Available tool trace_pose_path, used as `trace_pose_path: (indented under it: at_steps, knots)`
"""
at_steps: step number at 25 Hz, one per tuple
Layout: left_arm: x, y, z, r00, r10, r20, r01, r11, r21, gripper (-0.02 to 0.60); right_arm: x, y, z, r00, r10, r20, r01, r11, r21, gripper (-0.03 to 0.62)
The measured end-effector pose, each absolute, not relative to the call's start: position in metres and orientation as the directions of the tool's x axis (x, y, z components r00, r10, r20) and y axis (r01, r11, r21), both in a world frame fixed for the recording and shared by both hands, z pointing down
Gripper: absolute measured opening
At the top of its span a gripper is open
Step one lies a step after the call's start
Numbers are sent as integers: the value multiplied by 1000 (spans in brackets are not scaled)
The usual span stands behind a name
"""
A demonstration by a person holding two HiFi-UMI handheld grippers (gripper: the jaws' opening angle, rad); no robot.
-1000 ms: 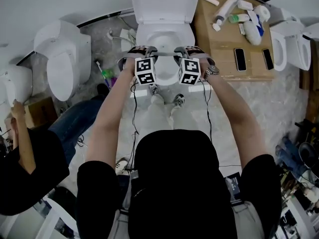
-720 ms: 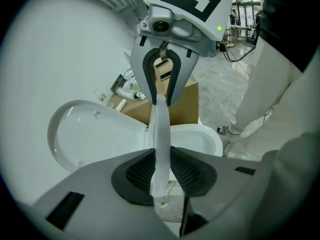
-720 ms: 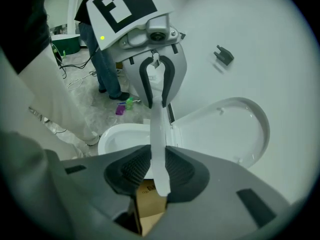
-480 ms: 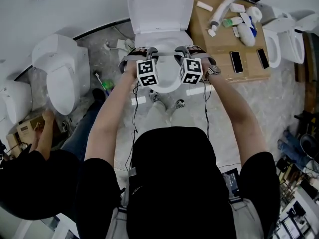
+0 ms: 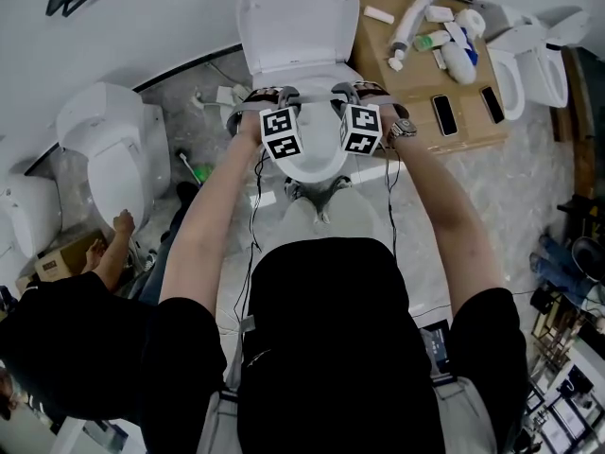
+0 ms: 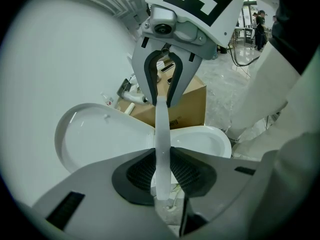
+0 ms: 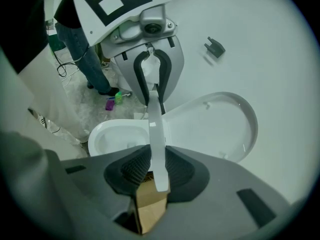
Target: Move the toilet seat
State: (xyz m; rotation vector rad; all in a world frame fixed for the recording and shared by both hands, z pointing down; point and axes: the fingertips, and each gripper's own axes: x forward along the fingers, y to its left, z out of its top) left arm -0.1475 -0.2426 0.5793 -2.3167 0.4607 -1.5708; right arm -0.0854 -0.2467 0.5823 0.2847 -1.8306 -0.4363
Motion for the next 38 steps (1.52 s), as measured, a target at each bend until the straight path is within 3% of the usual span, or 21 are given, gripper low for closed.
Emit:
trace_pose_path:
  at_steps: [38]
  knots:
    - [-157, -324, 550, 297, -410, 863, -160, -912, -378, 92, -95, -328, 551, -349, -386, 854, 76, 897, 436, 89]
